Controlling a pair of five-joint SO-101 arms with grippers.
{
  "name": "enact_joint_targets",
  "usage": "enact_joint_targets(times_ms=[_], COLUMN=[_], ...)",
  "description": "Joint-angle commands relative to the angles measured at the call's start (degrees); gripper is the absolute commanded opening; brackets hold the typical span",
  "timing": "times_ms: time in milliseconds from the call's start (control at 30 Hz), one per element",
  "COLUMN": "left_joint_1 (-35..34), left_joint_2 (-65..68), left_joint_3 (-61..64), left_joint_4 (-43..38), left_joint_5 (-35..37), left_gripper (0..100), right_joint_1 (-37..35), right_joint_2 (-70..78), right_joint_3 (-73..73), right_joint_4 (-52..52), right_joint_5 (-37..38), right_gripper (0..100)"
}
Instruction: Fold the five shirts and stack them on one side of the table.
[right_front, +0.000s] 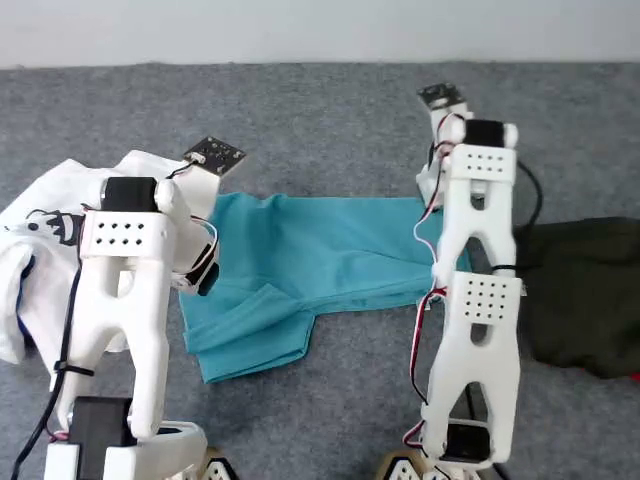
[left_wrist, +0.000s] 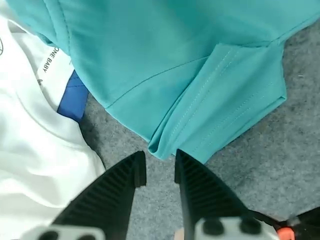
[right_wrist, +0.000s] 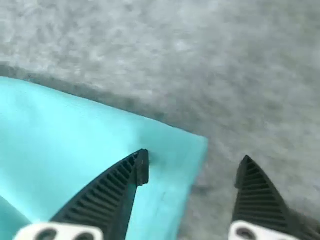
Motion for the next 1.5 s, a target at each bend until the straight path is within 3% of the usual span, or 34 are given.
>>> enact_joint_targets(times_ms=[0,167,400,567,1100,1200,1333,1467], left_joint_1=[0.4,0.4,0.4,0.4,0.4,0.4,0.4,0.4], left_joint_2=[-1.8,-1.8,-1.8,-1.8,-1.8,-1.8,-1.8,-1.8], left_joint_3=[-0.1,0.0,3.2,3.3,3.3,3.3,4.0,4.1], left_joint_4=[0.4,0.4,0.2,0.2,0.2,0.2,0.2,0.2], left_joint_5=[0.5,0.5,0.3,0.3,0.3,0.3,0.3,0.3], left_gripper=[11,11,11,11,11,11,11,11], right_joint_1=[-0.3,0.7,2.1,3.6,4.4,4.4,4.3,4.2], right_joint_2=[1.5,4.9,5.1,5.4,9.5,9.5,6.6,3.1], right_joint_3=[-0.2,-0.2,-0.4,-5.0,-6.6,-6.7,-12.7,-22.9], right_joint_4=[-4.2,-9.6,-9.6,-10.0,-21.5,-18.2,-6.3,6.8], right_joint_5=[-0.4,-0.3,5.3,5.4,5.4,5.2,5.4,5.4], right_gripper=[19.6,15.7,14.7,0.9,3.3,13.4,28.0,29.9])
